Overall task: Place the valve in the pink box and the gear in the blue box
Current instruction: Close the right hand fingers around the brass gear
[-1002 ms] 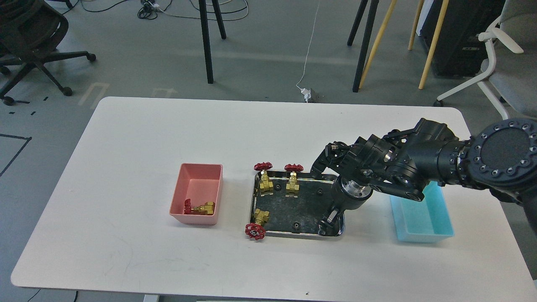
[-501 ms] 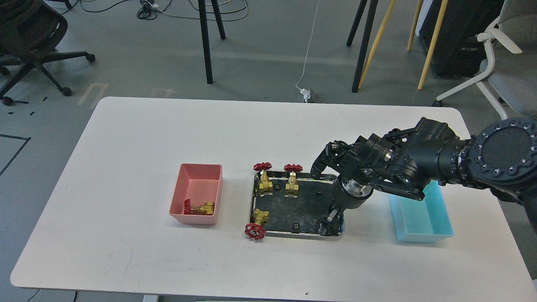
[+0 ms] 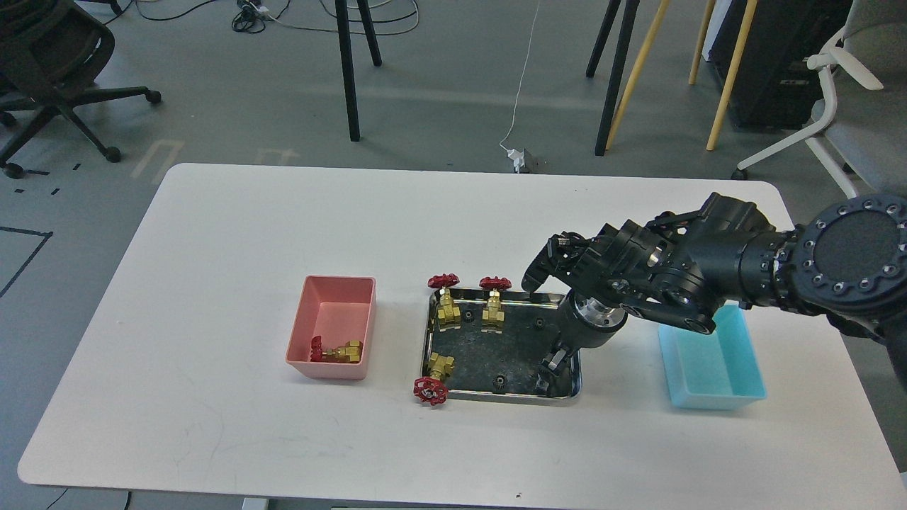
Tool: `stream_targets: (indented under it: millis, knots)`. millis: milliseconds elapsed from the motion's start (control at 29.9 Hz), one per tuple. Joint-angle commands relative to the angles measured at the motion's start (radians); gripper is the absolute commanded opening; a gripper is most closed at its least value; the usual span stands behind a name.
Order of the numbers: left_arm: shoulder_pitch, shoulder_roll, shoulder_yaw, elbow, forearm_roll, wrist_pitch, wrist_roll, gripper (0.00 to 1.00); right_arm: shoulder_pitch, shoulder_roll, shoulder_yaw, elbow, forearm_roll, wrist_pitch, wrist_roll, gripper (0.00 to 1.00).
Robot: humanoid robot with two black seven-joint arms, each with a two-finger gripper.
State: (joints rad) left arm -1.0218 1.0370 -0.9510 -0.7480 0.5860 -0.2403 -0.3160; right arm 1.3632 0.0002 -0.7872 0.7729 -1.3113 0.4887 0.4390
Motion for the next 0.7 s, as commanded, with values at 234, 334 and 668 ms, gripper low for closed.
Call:
stream_targets:
  millis: [234, 334, 668]
  knots:
    - [0.000, -0.002, 0.000, 0.003, 0.000, 0.001, 0.000, 0.99, -0.004, 0.000, 0.003, -0.010, 0.000, 0.000, -0.002, 0.26]
    - [0.000, -0.002, 0.000, 0.003, 0.000, 0.001, 0.000, 0.99, -0.004, 0.000, 0.003, -0.010, 0.000, -0.004, -0.002, 0.32]
    - [0.000, -0.002, 0.000, 0.003, 0.000, 0.001, 0.000, 0.99, -0.010, 0.000, 0.008, -0.038, 0.000, -0.025, -0.011, 0.39]
